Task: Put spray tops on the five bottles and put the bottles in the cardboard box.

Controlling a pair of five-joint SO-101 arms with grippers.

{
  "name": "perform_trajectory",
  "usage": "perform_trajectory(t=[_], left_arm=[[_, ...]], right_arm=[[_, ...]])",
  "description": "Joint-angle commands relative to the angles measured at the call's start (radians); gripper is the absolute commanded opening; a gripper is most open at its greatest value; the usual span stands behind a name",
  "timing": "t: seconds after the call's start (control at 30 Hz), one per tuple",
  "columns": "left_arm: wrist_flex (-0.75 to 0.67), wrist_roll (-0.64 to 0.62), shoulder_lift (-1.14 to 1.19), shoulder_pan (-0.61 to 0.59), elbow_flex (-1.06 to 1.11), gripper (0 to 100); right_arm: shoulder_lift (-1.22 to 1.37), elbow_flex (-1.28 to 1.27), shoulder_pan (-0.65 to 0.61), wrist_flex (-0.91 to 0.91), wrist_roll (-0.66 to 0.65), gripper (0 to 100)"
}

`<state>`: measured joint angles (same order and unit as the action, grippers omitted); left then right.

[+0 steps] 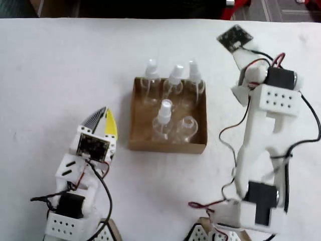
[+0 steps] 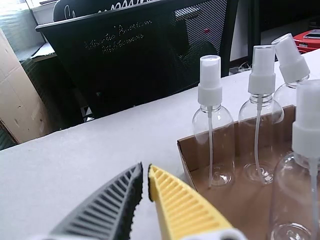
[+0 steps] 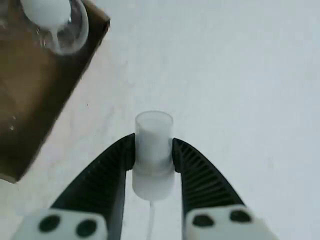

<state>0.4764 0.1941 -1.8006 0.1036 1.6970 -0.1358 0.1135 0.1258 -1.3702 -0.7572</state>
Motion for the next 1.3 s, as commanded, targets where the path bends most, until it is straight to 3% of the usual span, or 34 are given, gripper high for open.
perform_trajectory(t=[0.0, 0.27, 0.53, 0.73, 1.03, 1.27], left_arm=[[0.0, 0.008, -0.019, 0.004, -0.003, 2], [0.0, 0.008, -0.019, 0.004, -0.003, 2], [0.0, 0.008, -0.019, 0.004, -0.003, 2], [0.003, 0.008, -0.019, 0.005, -0.003, 2], [0.003, 0.008, -0.019, 0.007, -0.003, 2], [0.003, 0.008, -0.019, 0.008, -0.003, 2]], right_arm=[[-0.156, 0.041, -0.053, -0.004, 0.169, 1.7], [-0.487, -0.13, -0.185, 0.05, 0.342, 1.7], [-0.854, -0.377, -0.355, 0.386, 0.477, 1.6], [-0.834, -0.396, -0.46, 0.544, 0.517, 1.6], [-0.734, -0.563, -0.458, 0.693, 0.519, 1.6], [-0.74, -0.704, -0.389, 0.822, 0.519, 1.6]])
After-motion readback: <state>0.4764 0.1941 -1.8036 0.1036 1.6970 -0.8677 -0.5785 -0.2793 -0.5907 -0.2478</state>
